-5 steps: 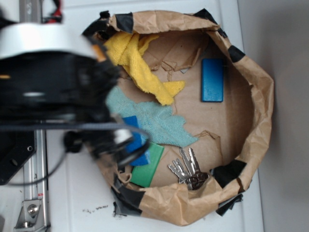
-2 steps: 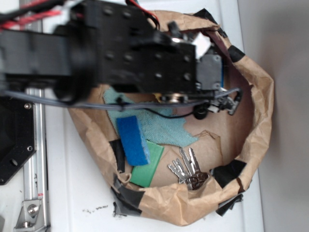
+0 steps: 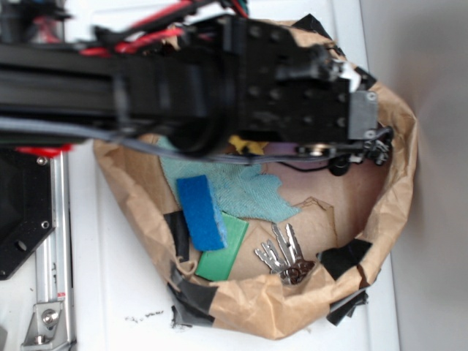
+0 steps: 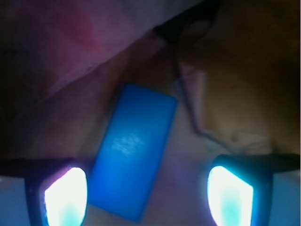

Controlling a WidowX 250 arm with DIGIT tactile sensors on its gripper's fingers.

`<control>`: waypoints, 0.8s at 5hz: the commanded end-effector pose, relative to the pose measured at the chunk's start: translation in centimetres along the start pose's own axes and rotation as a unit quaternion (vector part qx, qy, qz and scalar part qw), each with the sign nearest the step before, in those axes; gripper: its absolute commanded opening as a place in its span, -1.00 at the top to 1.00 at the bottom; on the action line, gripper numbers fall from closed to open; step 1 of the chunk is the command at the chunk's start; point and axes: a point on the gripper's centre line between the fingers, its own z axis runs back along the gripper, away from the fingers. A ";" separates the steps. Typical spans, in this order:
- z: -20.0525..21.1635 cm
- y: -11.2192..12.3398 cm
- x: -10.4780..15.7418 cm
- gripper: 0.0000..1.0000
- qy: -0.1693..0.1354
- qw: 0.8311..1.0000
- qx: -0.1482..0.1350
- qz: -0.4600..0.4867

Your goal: Grab the blue block.

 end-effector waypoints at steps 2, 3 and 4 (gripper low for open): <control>-2.8 0.4 0.2 -1.00 -0.004 0.999 0.027 -0.017; -4.2 2.7 -1.9 -1.00 0.017 0.996 0.056 -0.060; -4.7 5.1 -3.5 -1.00 0.063 0.986 0.083 -0.132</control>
